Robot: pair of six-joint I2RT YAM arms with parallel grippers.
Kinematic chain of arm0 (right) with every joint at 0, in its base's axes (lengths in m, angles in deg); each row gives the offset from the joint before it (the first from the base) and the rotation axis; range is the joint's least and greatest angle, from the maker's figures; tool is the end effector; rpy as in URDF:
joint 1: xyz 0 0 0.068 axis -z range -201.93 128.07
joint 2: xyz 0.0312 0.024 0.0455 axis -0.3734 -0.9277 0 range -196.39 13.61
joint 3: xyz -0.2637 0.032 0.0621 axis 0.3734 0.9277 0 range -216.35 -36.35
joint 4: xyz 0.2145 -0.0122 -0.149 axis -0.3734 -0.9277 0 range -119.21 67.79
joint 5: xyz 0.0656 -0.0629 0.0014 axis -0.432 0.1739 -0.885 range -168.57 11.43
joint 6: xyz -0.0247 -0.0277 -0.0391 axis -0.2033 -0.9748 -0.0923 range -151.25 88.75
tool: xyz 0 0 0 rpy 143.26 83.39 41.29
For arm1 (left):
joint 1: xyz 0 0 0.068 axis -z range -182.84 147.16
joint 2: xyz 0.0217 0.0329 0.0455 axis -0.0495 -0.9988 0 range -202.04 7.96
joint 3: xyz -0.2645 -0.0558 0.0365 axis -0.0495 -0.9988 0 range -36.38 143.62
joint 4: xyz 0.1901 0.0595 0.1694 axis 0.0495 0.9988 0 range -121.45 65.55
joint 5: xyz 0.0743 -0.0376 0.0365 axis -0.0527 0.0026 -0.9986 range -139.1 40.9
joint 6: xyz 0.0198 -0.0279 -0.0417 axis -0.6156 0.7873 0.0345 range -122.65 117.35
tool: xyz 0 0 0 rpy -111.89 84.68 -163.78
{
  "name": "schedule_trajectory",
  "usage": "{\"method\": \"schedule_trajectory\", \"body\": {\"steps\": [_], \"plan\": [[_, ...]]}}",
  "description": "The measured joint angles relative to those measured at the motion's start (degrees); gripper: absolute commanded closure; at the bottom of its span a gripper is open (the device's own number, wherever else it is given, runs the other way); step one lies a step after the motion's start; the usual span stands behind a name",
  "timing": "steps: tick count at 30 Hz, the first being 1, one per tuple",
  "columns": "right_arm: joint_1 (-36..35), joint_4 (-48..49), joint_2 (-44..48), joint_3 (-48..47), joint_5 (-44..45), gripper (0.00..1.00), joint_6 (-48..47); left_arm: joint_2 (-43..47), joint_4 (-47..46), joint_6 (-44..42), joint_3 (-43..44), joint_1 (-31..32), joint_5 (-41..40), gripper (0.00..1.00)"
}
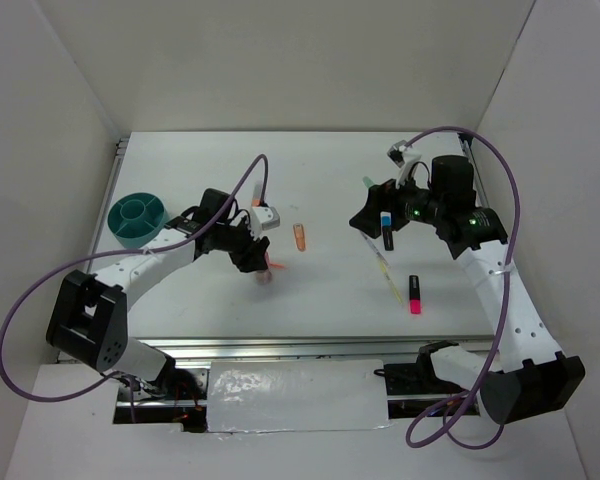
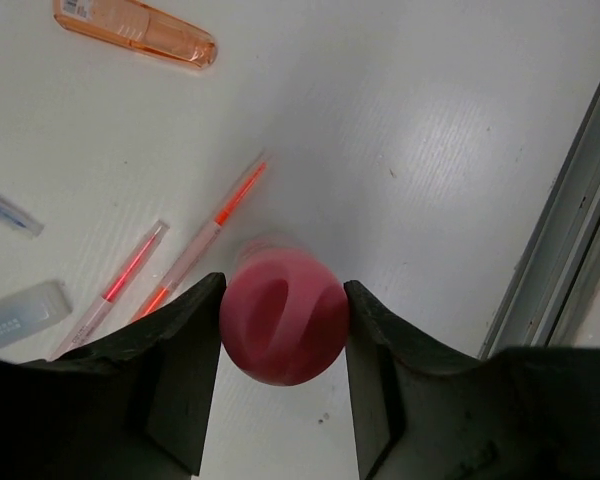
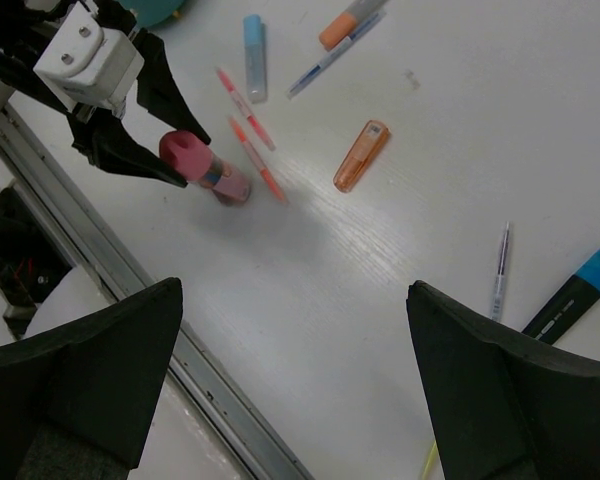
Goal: Sort the stationery into containers
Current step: Pick up the stationery from the center of the board, then place the stationery in the storage box.
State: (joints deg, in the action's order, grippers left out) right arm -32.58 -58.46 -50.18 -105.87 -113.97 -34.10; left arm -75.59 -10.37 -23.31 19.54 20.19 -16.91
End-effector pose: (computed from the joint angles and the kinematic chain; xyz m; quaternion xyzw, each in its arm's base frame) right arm 0.2222 0.0629 0.3822 -0.2470 0.8037 0.2955 0.4535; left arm 0.2724 -0.1363 0.2370 0.4253 0.7982 -0.2663 0.3334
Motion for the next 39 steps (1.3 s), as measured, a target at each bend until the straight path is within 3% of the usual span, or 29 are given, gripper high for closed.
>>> {"method": "schedule_trajectory", "body": {"steps": [4,5,10,15,21,28,33,39], "plan": [[0.0,-0.1,-0.2,0.5,0.0,0.02,0.0,0.0,-0.7,-0.2,0.0,0.2,-0.4,0.62],[0.0,-0.1,-0.2,0.5,0.0,0.02,0.0,0.0,-0.7,-0.2,0.0,0.2,-0.4,0.72],[0.0,-0.1,-0.4,0.6,0.0,0.02,0.0,0.4,1.0,0.3,0.8,-0.6,-0.3,0.88],[0.0,0.0,-0.5,1.9,0.3,0.02,-0.5,5.3,6.9,3.3,6.0,-8.3,-1.9,0.92],[-1.0,-0.2,-3.5,2.5,1.7,0.03,-1.8,9.3,13.7,3.6,20.9,-29.4,-3.3,0.94],[-3.8,0.1,-5.8,2.9,3.3,0.02,-2.3,2.1,22.8,2.4,34.0,-44.1,-2.5,0.95],[-4.5,0.9,-6.9,3.7,3.6,0.02,-2.3,-5.7,25.8,2.8,38.6,-49.7,-1.5,0.95],[-4.9,1.4,-7.0,4.9,3.9,0.02,-2.3,-8.1,26.4,2.9,38.6,-50.4,-2.0,0.95]]}}
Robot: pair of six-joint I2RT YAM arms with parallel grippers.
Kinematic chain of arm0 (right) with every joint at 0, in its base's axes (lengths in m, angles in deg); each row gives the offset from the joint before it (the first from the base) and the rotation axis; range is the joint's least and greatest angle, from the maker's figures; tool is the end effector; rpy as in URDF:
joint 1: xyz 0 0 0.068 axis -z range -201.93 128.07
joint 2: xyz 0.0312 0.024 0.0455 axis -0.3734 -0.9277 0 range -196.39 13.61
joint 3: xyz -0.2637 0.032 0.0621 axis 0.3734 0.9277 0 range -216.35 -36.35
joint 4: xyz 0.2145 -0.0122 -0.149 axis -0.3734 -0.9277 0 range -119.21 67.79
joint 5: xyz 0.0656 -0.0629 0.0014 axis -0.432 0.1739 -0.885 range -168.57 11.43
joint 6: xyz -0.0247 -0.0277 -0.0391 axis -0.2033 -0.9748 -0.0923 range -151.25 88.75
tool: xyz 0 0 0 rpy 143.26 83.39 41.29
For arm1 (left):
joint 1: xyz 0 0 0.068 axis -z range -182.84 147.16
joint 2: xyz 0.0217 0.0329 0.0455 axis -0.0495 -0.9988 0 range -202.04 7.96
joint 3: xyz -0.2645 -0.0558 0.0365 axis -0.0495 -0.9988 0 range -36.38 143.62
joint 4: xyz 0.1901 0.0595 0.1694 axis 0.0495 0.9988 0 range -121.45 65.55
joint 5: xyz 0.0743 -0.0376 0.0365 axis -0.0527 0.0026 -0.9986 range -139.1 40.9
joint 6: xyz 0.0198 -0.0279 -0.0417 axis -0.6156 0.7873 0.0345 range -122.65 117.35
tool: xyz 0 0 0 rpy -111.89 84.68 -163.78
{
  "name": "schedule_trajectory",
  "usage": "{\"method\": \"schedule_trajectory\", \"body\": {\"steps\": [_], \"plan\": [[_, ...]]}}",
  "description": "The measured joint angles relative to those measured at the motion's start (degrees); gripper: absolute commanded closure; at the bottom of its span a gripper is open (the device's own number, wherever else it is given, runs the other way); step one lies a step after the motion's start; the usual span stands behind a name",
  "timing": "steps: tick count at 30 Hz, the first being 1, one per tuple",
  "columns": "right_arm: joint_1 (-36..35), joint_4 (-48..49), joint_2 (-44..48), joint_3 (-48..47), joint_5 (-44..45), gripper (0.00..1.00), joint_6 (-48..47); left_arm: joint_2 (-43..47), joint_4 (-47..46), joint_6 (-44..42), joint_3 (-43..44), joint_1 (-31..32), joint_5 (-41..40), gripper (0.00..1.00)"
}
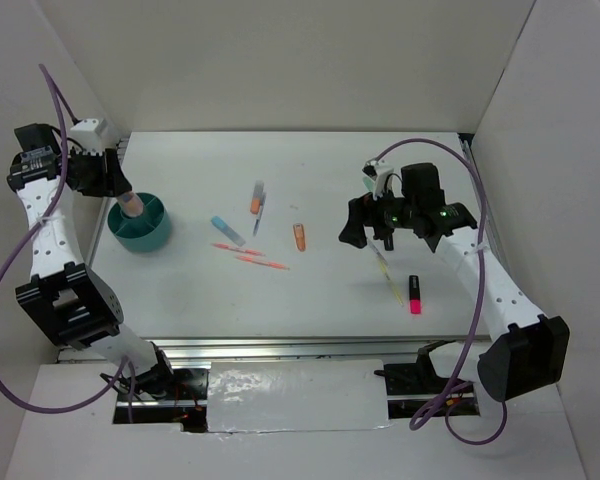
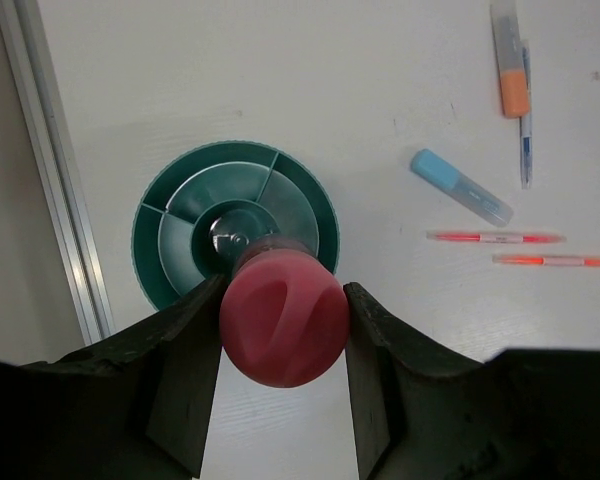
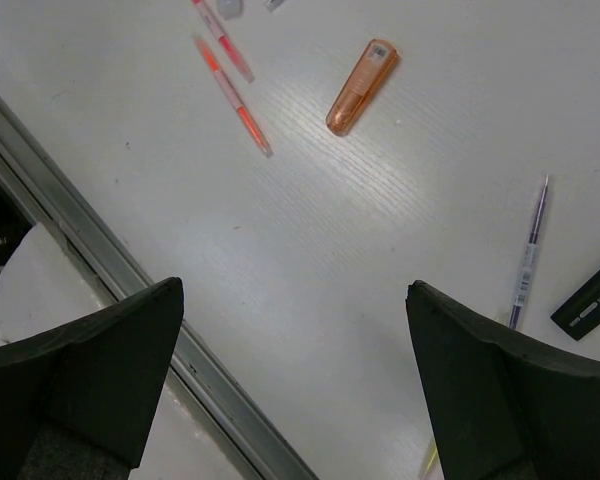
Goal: Sort the stationery into containers
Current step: Place the stationery in the storage box.
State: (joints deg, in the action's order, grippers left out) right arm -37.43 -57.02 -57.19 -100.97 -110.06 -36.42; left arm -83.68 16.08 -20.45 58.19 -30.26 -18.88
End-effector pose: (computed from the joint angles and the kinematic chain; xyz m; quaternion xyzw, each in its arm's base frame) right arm 0.2475 0.0880 0.3276 -0.2679 0.8414 0.2818 0.3754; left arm 0.3133 0.1425 0.3762 0.0255 0.8959 -0.0787 0.4364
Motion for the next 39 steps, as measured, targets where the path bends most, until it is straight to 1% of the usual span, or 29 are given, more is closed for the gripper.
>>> {"method": "schedule_trajectory", "body": {"steps": [14,26,35,38,39], "plan": [[0.0,0.1,-0.7,0.6,0.6,0.02,0.0,-3.0,-3.0,0.1,0.1,0.1,-1.7,0.94],[-0.1,0.1,-1.6,0.6,0.7,0.02,0.1,-3.3,-6.0,0.1,-0.3,0.1,-3.1,0.92],[-0.3,0.1,-1.9,0.6,0.7,0.01,0.2,-3.8,-7.9,0.0,-4.9,0.1,-3.1,0.9],[-0.4,0.2,-2.1,0.6,0.7,0.01,0.2,-3.8,-8.7,0.0,-6.5,0.1,-3.0,0.85],[-0.4,0.2,-2.2,0.6,0.7,0.01,0.2,-3.8,-9.1,0.0,-7.0,0.1,-3.0,0.79]]}}
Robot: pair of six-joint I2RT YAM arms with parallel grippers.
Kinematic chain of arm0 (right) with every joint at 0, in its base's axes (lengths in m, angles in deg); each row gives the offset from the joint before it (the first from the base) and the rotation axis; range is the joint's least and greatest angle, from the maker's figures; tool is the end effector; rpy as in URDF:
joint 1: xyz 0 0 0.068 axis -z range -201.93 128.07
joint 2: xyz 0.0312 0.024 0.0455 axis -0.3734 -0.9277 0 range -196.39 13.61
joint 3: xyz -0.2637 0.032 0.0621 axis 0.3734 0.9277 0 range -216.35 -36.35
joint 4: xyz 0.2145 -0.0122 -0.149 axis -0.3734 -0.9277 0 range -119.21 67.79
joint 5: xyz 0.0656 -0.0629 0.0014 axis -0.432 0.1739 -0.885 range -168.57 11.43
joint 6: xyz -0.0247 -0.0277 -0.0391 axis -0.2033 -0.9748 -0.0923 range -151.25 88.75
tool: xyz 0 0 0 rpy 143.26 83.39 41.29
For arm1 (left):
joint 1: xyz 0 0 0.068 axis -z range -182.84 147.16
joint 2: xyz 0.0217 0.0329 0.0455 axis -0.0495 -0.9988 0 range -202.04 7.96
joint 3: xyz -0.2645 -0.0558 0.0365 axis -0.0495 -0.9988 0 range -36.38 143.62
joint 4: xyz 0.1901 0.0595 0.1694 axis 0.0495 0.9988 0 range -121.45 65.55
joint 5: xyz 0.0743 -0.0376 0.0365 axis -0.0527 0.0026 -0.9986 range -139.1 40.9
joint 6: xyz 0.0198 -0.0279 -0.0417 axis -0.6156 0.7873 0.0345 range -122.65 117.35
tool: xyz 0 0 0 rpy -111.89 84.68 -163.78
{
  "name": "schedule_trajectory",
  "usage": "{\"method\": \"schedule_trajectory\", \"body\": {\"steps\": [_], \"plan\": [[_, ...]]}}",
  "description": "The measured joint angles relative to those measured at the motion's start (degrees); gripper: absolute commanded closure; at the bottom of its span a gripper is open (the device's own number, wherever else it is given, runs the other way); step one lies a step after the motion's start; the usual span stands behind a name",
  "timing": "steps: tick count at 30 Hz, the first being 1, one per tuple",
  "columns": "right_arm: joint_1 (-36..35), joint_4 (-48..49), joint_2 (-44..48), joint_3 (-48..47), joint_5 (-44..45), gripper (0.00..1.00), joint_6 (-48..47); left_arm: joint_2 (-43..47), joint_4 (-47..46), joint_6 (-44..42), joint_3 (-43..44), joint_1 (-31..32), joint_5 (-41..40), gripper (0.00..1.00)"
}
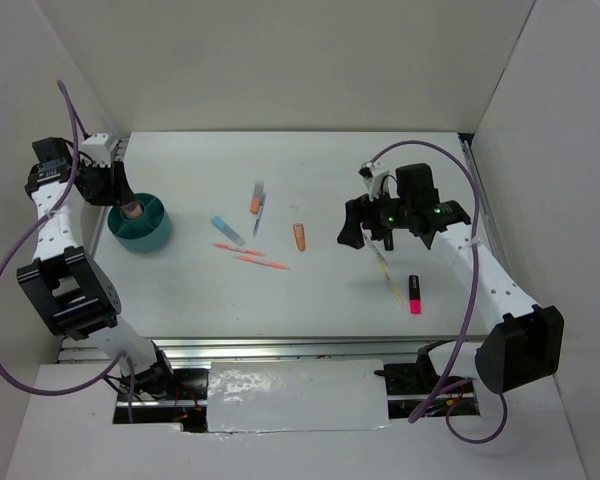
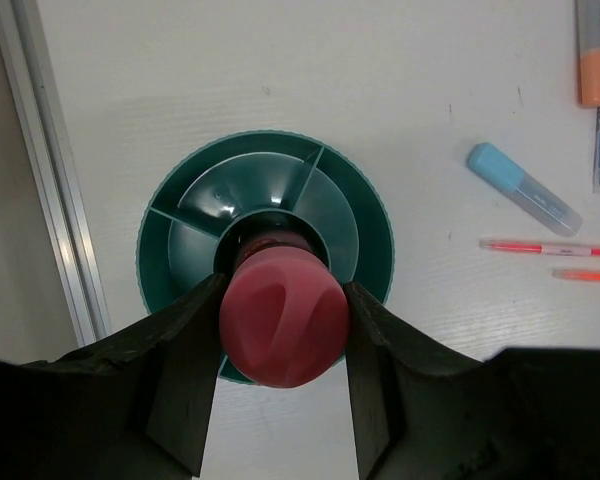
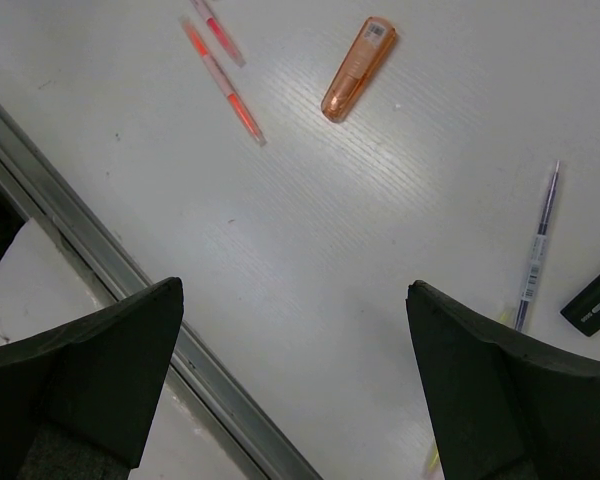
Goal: Sort the stationery into containers
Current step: Place the stationery in the storage box.
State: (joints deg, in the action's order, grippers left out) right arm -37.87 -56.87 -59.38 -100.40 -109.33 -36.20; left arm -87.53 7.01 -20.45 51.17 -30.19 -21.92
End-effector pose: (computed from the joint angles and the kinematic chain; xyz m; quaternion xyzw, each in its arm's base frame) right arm 0.2545 0.0917 0.3150 -0.2634 0.8526 0.2790 0.3548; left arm 0.3352 0.1552 0.3253 0.0118 0.9066 -0.0628 0.4171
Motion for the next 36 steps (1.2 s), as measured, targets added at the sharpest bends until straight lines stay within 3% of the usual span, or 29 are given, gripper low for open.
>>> {"method": "schedule_trajectory", "body": {"steps": [2,5,12,16,22,29,36], "plan": [[0.0,0.0,-0.3,0.0,0.0,0.01,0.0,0.0,-0.7,0.0,-1.1,0.0,0.0,0.68],[0.0,0.2,-0.5,0.3,0.0,0.01,0.2,0.0,-2.1,0.0,-2.9,0.0,0.0,0.62],[0.0,0.4,-0.6,0.8,0.0,0.01,0.5,-1.4,-4.5,0.1,-5.5,0.0,0.0,0.61],[0.0,0.4,-0.7,0.8,0.0,0.01,0.8,-2.9,-5.4,0.0,-5.5,0.1,0.0,0.54],[0.0,0.3,-0.9,0.8,0.2,0.01,1.3,-3.3,-5.0,0.0,-4.9,0.2,0.2,0.31],[0.0,0.4,-0.9,0.8,0.4,0.01,2.4,-3.8,-4.1,0.0,-0.3,0.2,1.5,0.28],[0.1,0.4,-0.5,0.8,1.6,0.01,2.6,-1.4,-3.3,2.4,2.0,1.4,1.6,0.33]]}}
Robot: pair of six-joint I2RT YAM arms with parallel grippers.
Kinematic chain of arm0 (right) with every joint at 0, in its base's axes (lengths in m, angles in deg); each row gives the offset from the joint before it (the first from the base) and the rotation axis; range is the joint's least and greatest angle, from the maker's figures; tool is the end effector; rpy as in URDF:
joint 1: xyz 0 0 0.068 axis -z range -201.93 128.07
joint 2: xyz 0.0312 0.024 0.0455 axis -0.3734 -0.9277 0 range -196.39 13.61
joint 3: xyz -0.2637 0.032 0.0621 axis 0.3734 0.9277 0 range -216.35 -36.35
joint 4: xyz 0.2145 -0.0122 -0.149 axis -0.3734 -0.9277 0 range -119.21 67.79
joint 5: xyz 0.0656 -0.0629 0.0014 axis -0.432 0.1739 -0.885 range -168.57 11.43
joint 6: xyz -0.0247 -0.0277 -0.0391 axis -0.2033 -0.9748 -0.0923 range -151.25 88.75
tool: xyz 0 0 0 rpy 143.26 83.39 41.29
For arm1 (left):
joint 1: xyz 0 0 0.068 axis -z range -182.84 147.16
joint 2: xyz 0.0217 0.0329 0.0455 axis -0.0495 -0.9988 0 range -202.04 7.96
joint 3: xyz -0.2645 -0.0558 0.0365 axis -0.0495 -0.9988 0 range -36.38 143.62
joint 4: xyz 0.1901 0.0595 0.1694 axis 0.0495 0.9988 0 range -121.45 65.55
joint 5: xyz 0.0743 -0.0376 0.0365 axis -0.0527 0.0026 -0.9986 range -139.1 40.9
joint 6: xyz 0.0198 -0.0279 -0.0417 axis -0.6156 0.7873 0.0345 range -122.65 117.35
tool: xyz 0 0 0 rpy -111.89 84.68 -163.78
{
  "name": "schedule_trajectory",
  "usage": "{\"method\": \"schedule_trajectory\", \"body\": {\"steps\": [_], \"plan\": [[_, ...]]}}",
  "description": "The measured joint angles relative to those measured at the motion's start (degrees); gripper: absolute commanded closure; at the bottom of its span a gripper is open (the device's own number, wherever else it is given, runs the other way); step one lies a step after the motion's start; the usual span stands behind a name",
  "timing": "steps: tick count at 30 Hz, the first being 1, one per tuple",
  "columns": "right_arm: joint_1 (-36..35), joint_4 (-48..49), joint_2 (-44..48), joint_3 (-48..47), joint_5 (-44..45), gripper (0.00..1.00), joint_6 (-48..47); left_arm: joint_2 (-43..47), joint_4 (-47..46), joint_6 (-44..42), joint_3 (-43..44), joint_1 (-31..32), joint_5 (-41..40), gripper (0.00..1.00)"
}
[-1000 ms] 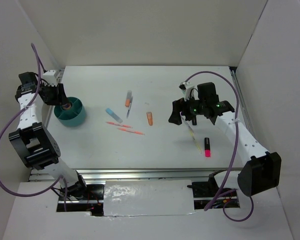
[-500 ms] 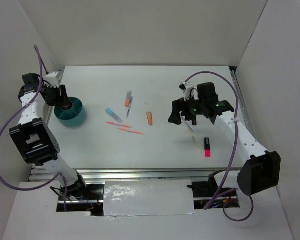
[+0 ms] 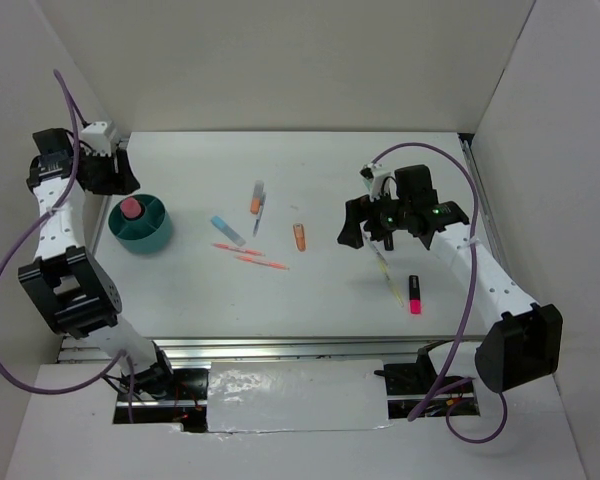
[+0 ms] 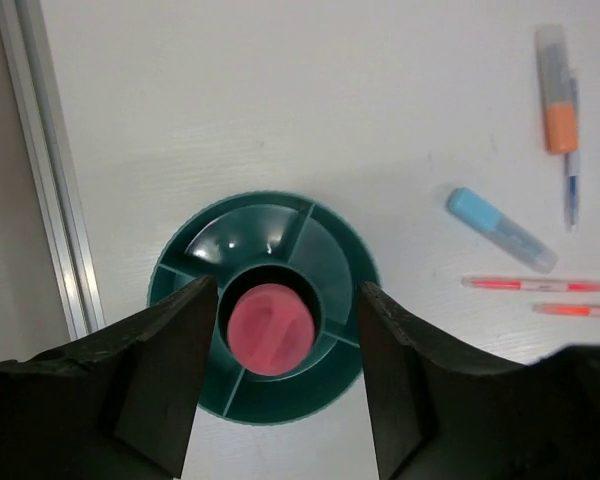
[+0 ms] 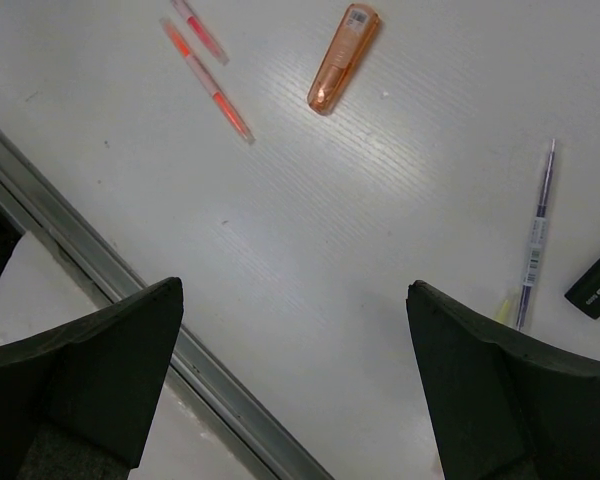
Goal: Sort the stationery into containers
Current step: Place the stationery in the storage box, then pick up the pen from the center of the board.
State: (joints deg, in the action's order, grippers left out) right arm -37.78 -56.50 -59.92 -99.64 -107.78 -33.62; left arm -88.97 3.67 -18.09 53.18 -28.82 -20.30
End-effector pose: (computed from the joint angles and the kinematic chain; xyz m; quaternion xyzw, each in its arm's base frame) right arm 0.2567 0.0911 0.3085 -0.2375 0.8658 0.2748 0.3441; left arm 0.3492 0.1512 0.3325 0.0183 0.8920 -0.0749 0.4455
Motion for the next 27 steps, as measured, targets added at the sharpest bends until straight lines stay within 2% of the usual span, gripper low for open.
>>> {"method": "schedule_trajectory", "body": {"steps": [2,4,6,10,13,21,27], "plan": [[0.0,0.0,0.0,0.0,0.8,0.02,0.0,2.5,-0.3,1.6,0.0,1.8,-1.1,0.34],[0.0,0.0,0.0,0.0,1.9,0.02,0.2,5.9,-1.4,4.3,0.0,6.2,-4.4,0.33],[0.2,0.0,0.0,0.0,3.2,0.02,0.4,9.2,-3.4,7.6,-1.0,12.8,-9.0,0.36],[0.9,0.1,0.0,0.4,5.0,0.02,0.7,12.1,-6.2,17.8,-3.9,29.1,-21.0,0.35],[2.5,0.0,-0.2,1.0,5.7,0.02,1.0,8.3,-4.8,25.4,-4.0,35.3,-27.3,0.33],[6.7,0.0,-1.5,1.5,6.0,0.02,1.3,-13.2,3.0,40.2,-1.0,36.2,-35.1,0.32],[8.3,0.0,-1.8,2.5,5.8,0.02,1.3,-17.4,5.6,44.4,1.3,37.4,-37.4,0.3]]}}
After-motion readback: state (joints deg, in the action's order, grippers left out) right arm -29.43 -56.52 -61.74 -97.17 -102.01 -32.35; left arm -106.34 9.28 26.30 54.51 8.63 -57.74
